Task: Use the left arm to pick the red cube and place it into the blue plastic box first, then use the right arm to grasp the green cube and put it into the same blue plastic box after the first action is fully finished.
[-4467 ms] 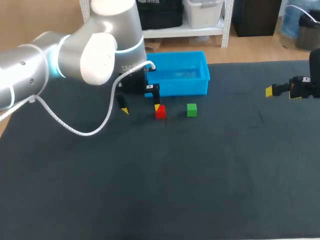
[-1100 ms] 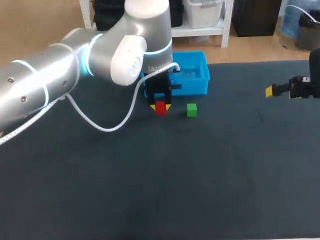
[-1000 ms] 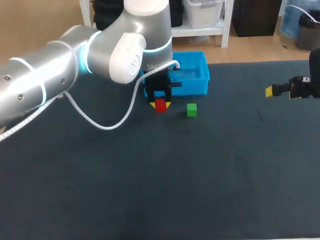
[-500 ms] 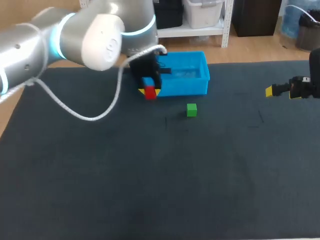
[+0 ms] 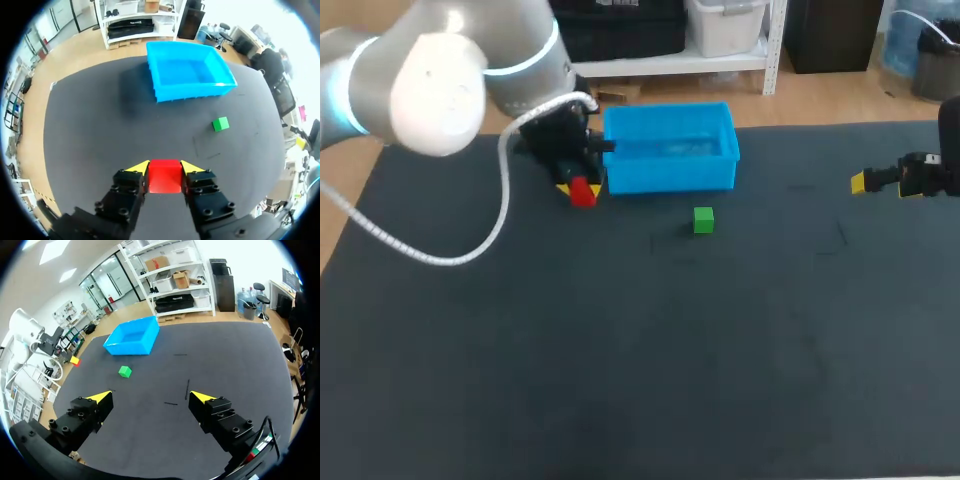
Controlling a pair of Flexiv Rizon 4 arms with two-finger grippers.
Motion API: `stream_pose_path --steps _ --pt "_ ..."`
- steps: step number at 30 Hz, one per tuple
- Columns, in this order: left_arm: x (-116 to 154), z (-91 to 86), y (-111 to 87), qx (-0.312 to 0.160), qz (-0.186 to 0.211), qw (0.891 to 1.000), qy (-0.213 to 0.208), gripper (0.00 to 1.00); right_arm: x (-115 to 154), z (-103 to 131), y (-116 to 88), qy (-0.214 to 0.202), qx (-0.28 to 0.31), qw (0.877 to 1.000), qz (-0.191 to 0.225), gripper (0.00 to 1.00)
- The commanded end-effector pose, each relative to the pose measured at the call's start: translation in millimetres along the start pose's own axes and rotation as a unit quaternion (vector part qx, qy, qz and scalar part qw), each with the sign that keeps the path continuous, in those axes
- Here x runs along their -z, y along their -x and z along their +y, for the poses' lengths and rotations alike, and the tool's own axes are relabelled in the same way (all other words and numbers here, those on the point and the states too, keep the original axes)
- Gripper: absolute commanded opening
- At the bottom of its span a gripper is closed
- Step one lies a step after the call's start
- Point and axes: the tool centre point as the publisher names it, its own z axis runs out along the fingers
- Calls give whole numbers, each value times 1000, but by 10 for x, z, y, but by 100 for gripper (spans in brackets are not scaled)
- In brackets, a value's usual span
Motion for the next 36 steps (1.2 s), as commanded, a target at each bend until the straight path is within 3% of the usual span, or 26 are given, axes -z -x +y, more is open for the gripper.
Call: stream_pose_path --steps 1,24,29,36 --pt "57 79 -125 2 -68 997 -20 0 3 -4 3 0 0 1000 1 100" --pt "92 170 -39 -11 -83 996 -32 0 3 -4 3 0 0 1000 1 100" --pt "121 165 134 -13 -87 996 -29 0 3 -4 3 0 0 1000 1 100" --pt "145 64 539 -28 -98 995 -23 0 3 -4 3 0 0 1000 1 100"
